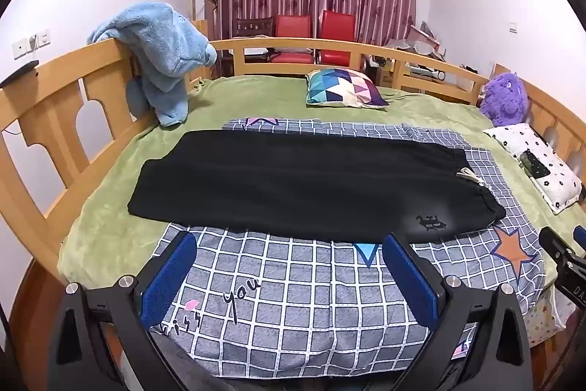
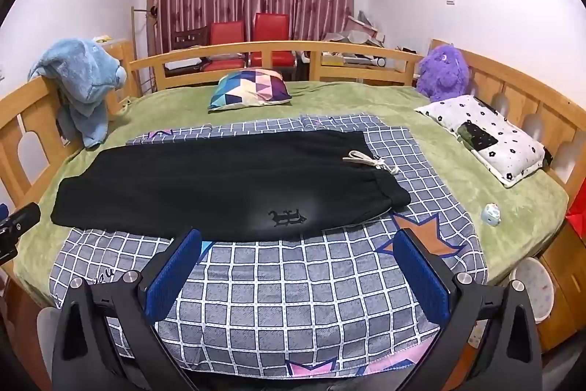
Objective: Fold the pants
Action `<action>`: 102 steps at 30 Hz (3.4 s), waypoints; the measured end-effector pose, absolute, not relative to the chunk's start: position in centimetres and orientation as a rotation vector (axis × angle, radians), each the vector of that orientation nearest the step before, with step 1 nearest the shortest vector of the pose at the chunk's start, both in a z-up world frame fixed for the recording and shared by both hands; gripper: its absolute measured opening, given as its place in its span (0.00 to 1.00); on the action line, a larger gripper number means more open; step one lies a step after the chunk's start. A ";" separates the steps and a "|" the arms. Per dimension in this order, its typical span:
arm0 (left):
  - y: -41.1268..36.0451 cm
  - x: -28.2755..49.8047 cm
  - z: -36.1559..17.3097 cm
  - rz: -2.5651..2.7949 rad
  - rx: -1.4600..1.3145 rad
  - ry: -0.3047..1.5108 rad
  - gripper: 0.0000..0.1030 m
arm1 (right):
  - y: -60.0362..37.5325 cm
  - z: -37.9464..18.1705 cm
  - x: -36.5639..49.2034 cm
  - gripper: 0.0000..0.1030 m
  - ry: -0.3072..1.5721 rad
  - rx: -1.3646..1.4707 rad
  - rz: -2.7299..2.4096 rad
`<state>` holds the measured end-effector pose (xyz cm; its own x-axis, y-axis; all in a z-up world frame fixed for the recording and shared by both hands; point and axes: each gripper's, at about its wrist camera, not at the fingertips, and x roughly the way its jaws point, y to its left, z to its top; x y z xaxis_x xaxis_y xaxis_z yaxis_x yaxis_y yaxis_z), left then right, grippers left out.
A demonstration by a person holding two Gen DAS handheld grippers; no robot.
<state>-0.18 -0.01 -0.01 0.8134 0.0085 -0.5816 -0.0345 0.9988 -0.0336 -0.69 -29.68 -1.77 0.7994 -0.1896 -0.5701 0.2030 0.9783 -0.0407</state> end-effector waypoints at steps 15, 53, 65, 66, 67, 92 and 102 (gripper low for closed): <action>-0.6 -0.6 -0.4 0.005 -0.029 0.642 0.99 | -30.1 -2.1 -1.1 0.99 0.632 0.048 -0.218; -0.3 -1.1 -0.2 -0.004 -0.042 0.636 0.99 | -28.7 -1.8 -1.3 0.99 0.628 0.052 -0.179; -0.6 -1.5 0.0 -0.016 -0.040 0.630 0.99 | -28.6 -1.7 -1.4 0.99 0.630 0.052 -0.178; -0.5 -1.5 0.0 -0.018 -0.041 0.629 0.99 | -28.6 -1.7 -1.4 0.99 0.632 0.049 -0.182; -0.5 -1.6 0.0 -0.019 -0.042 0.629 0.99 | -28.6 -1.7 -1.4 0.99 0.635 0.048 -0.184; 0.2 -0.1 -1.5 -0.028 -0.059 0.661 0.99 | -28.6 -2.1 -0.9 0.99 0.638 0.048 -0.192; 0.1 3.1 -5.4 -0.017 -0.041 0.723 0.99 | -28.6 -5.7 1.4 0.99 0.642 0.082 -0.160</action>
<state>3.15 0.06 -5.37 0.7495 -0.0295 -0.6613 0.0012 0.9991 -0.0433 1.38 -28.59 -5.72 0.7893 -0.1234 -0.6015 0.1740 0.9844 0.0263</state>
